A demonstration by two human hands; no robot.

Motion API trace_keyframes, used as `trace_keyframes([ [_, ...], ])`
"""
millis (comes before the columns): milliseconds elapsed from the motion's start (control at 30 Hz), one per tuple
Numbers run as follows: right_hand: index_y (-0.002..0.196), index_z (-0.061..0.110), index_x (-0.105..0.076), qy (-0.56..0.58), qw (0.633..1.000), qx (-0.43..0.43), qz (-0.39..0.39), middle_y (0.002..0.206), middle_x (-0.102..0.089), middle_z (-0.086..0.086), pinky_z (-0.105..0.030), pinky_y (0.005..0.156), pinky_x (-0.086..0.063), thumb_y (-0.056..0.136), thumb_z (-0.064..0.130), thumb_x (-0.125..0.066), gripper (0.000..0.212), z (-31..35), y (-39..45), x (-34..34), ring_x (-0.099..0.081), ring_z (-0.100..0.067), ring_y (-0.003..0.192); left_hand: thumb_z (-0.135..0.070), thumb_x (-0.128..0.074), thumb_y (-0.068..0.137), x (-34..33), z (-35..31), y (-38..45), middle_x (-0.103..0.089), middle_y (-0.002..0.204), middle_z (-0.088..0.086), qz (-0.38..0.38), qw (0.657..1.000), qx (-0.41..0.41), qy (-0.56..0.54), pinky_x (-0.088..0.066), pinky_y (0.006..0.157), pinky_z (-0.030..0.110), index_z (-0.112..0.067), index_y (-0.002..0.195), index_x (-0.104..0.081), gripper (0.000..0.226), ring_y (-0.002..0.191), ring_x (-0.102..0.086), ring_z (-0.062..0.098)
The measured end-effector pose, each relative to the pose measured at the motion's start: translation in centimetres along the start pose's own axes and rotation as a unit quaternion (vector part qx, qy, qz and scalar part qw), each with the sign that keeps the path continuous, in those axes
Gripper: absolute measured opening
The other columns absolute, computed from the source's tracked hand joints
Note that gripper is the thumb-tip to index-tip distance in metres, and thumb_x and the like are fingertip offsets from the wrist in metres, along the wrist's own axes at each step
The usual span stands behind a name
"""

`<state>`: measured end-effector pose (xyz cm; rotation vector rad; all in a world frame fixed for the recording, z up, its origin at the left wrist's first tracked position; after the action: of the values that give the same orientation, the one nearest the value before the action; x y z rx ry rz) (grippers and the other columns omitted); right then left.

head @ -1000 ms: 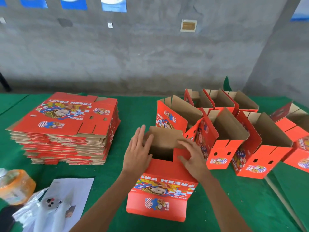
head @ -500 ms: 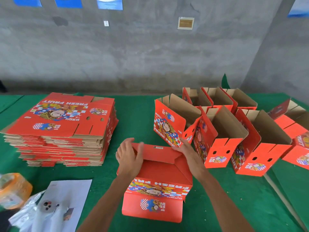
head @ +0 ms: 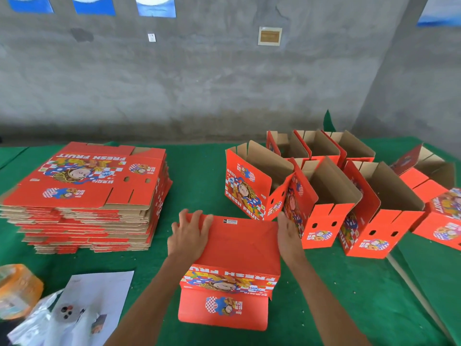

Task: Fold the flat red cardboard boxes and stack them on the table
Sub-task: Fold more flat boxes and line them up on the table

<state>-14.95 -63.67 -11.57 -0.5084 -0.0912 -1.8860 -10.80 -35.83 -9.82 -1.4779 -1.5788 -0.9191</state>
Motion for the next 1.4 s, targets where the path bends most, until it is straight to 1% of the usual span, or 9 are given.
trace_keyframes([
  [67, 0.142, 0.013, -0.050, 0.075, 0.975, -0.184, 0.099, 0.119, -0.062, -0.007, -0.045, 0.090, -0.059, 0.094, 0.083, -0.019, 0.090, -1.7, -0.7, 0.2, -0.068, -0.029, 0.099, -0.070, -0.030, 0.100, 0.4, 1.3, -0.1, -0.033, 0.156, 0.006, -0.020, 0.999, 0.034, -0.026, -0.044, 0.102, 0.056, -0.038, 0.137, -0.045, 0.051, 0.131, -0.047, 0.041],
  [167, 0.134, 0.015, -0.058, 0.007, 0.935, -0.269, 0.229, 0.106, -0.072, -0.017, -0.034, 0.071, -0.060, 0.096, 0.081, -0.021, 0.085, -2.8, -2.3, -0.4, -0.072, -0.024, 0.078, -0.067, -0.034, 0.101, 1.0, 3.0, -0.1, -0.044, 0.146, 0.012, -0.037, 0.994, 0.067, -0.080, -0.046, 0.102, 0.054, -0.033, 0.125, -0.048, 0.044, 0.122, -0.057, 0.041],
  [300, 0.130, 0.014, -0.063, -0.004, 0.927, -0.278, 0.253, 0.069, -0.053, -0.002, -0.022, 0.056, -0.046, 0.088, 0.091, -0.024, 0.095, -1.6, -2.9, -2.3, -0.050, -0.014, 0.055, -0.066, -0.037, 0.101, 1.4, 4.7, -1.2, -0.054, 0.130, 0.010, -0.085, 0.979, 0.093, -0.159, -0.047, 0.098, 0.054, -0.029, 0.115, -0.048, 0.041, 0.115, -0.059, 0.039],
  [500, 0.134, 0.050, -0.044, 0.047, 0.964, -0.059, 0.254, 0.078, -0.060, -0.003, -0.029, 0.057, -0.048, 0.086, 0.085, -0.048, 0.060, 2.7, -2.6, -3.0, -0.051, -0.015, 0.054, -0.074, -0.046, 0.092, 3.9, 8.2, -2.3, -0.054, 0.115, 0.008, -0.173, 0.925, 0.145, -0.305, -0.045, 0.094, 0.050, -0.023, 0.100, -0.050, 0.052, 0.112, -0.056, 0.038],
  [667, 0.132, 0.061, -0.043, -0.089, 0.952, 0.188, 0.224, 0.111, -0.065, -0.002, -0.031, 0.071, -0.057, 0.081, 0.079, -0.067, 0.059, 7.3, -3.4, -4.3, -0.069, -0.016, 0.078, -0.065, -0.054, 0.093, 5.0, 5.7, -1.8, -0.067, 0.126, 0.009, -0.127, 0.970, 0.013, -0.207, -0.041, 0.107, 0.046, -0.017, 0.104, -0.075, 0.054, 0.127, -0.056, 0.034],
  [800, 0.142, 0.049, -0.043, -0.340, 0.875, 0.315, 0.141, 0.134, -0.033, -0.003, -0.039, 0.097, -0.051, 0.098, 0.042, -0.063, 0.049, 5.9, -5.1, -8.2, -0.057, -0.026, 0.111, -0.056, -0.040, 0.107, 1.9, 0.0, -2.9, -0.063, 0.136, -0.008, 0.052, 0.859, 0.047, -0.507, -0.045, 0.111, 0.052, -0.037, 0.138, -0.060, 0.041, 0.130, -0.059, 0.020],
  [900, 0.150, 0.044, -0.036, -0.431, 0.857, 0.274, 0.070, 0.149, -0.025, -0.016, -0.040, 0.107, -0.046, 0.102, 0.033, -0.056, 0.053, 1.5, -6.9, -10.2, -0.047, -0.036, 0.131, -0.074, -0.033, 0.100, -1.5, -2.4, -4.6, -0.062, 0.133, -0.015, 0.114, 0.805, 0.080, -0.577, -0.055, 0.098, 0.058, -0.046, 0.141, -0.050, 0.052, 0.122, -0.063, 0.013],
  [1067, 0.157, 0.045, -0.025, -0.438, 0.880, 0.180, 0.038, 0.148, -0.025, -0.020, -0.037, 0.110, -0.045, 0.103, 0.041, -0.055, 0.062, -5.0, -8.0, -9.6, -0.045, -0.035, 0.135, -0.069, -0.055, 0.092, -7.1, -3.7, -5.9, -0.070, 0.127, -0.011, 0.123, 0.842, 0.008, -0.526, -0.053, 0.092, 0.016, -0.033, 0.139, -0.056, 0.059, 0.116, -0.065, 0.000],
  [1400, 0.153, 0.042, -0.028, -0.355, 0.920, 0.151, 0.064, 0.157, -0.016, -0.018, -0.040, 0.103, -0.054, 0.098, 0.031, -0.062, 0.066, -9.6, -3.6, -7.1, -0.042, -0.036, 0.142, -0.053, -0.048, 0.106, -12.2, -7.5, -3.7, -0.052, 0.151, -0.012, 0.171, 0.874, -0.004, -0.455, -0.035, 0.120, 0.035, -0.041, 0.159, -0.027, 0.059, 0.137, -0.051, 0.008],
])
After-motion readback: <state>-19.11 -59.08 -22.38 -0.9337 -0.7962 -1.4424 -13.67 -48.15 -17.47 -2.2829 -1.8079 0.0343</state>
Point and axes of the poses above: each hand's wrist, its own y-axis towards the middle knuckle, its own x-axis out of the back of the hand, z = x × y, the point moved 3 cm from there along y, towards the middle knuckle
